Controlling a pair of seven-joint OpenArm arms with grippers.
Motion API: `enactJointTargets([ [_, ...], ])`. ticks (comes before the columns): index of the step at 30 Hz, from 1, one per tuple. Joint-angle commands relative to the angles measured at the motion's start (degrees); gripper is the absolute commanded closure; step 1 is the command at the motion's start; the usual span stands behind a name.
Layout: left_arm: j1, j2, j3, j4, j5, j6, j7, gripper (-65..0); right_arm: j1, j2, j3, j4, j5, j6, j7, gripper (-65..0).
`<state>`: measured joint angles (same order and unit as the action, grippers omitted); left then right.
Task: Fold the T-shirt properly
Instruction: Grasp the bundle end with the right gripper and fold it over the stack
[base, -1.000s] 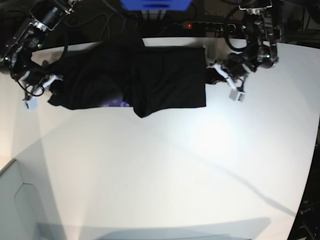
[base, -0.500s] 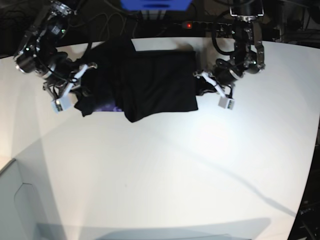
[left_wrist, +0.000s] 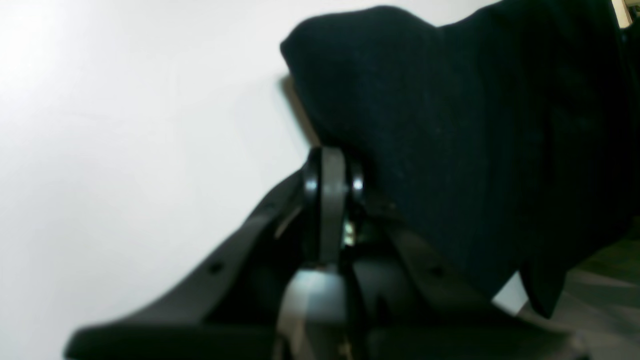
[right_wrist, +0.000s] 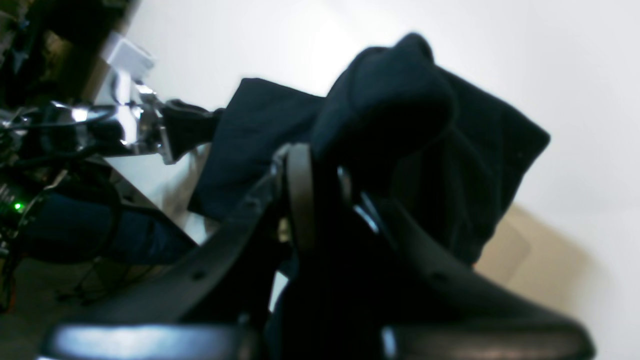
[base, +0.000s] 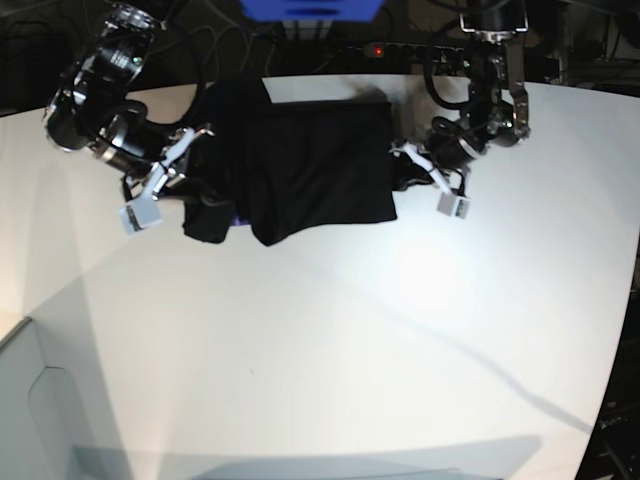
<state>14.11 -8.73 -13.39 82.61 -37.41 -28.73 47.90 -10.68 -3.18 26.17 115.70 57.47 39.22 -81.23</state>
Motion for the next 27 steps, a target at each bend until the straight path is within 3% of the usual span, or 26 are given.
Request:
enactJointTargets([
  [1,1.3,-0.5,0.2,-1.3,7.7,2.6,5.9,0.0,0.5,-0.1,0.1,1.0,2.2,0.8,1.2,0.0],
  [6,1.2,-0.5,0.2,-1.4,7.8,2.6,5.9,0.0,0.7,-2.2,-0.6,1.1,2.4,0.8,1.2,0.0],
  [12,1.1,-0.5,0.2,-1.4,7.8,2.6,5.9,0.0,0.2,-5.0,-9.6,1.0,2.4,0.8,1.2,0.0],
  [20,0.8,-0.6,0.2,-4.2,7.8,2.6,5.9,0.0,0.9,-5.0,-12.0,0.6,2.0,0.8,2.8,0.0],
  [27,0.8,-0.6,-0.2,-4.1,7.8,2.6,5.9,0.0,3.8,-5.0,-20.2,-1.2,-10.4,0.8,4.9,0.0],
])
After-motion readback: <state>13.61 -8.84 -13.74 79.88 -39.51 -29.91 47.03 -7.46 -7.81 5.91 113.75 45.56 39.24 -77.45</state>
